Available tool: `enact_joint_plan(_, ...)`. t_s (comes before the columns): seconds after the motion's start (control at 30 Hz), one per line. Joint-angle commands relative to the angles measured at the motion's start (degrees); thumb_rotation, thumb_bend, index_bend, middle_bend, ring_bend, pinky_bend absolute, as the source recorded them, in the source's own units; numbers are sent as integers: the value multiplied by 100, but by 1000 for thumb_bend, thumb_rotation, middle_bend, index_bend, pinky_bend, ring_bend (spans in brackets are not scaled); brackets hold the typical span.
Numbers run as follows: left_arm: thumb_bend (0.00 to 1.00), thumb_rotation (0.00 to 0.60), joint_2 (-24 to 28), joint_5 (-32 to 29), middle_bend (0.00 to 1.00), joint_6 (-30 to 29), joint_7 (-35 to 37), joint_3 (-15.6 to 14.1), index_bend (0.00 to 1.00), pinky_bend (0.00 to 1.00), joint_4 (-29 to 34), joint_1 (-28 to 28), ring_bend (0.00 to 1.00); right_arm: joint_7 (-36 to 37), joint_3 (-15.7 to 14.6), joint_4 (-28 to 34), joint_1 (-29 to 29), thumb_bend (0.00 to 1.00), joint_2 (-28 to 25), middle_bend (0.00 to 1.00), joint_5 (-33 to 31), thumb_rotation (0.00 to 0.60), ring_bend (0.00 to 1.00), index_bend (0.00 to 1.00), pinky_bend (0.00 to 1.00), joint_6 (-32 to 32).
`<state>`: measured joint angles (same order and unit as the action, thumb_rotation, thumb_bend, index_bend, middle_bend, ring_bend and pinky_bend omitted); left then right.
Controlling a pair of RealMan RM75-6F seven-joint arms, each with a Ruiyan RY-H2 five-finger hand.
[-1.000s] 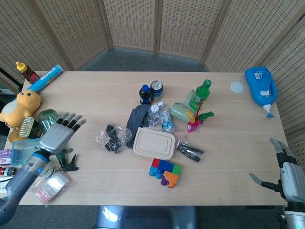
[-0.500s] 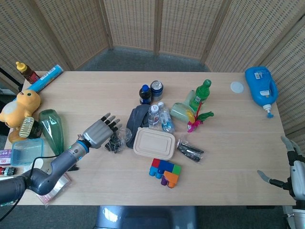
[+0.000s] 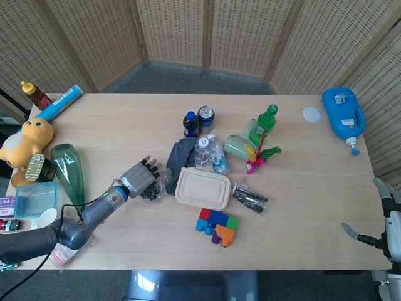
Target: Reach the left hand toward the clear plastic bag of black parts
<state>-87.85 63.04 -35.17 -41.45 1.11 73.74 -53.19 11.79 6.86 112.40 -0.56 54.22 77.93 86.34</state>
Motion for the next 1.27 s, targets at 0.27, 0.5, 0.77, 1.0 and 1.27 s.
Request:
enact_joint_plan(0.27,0,600,-347,142,316,-525,-66,-116,581,268,-225,1,176,47,2,-12,-5,0,-15,0,25,583,0,0,0,-8)
enact_joint_plan(0.5,2,600,-318,463,773,-874,93,-115,897,564,-319,75,541,51,-3,-14,-9,0,-17,0,47,583,0,0,0,-6)
enact_joint_plan(0.77,12,600,561,568,772,-1312,405,276,895,569,547,74,546,42,-17,12,-25,0,-28,0,90,584,0,0,0,17)
enact_joint_plan(1.0,11,600,1868,452,767,-1798,543,966,892,570,1510,16,546,8,-37,54,-43,0,-38,0,149,584,0,0,0,52)
enact_joint_plan(1.27,11,600,3244,191,765,-1869,586,1450,890,570,2230,-6,546,-60,-67,140,-87,0,-60,0,259,586,0,0,0,150)
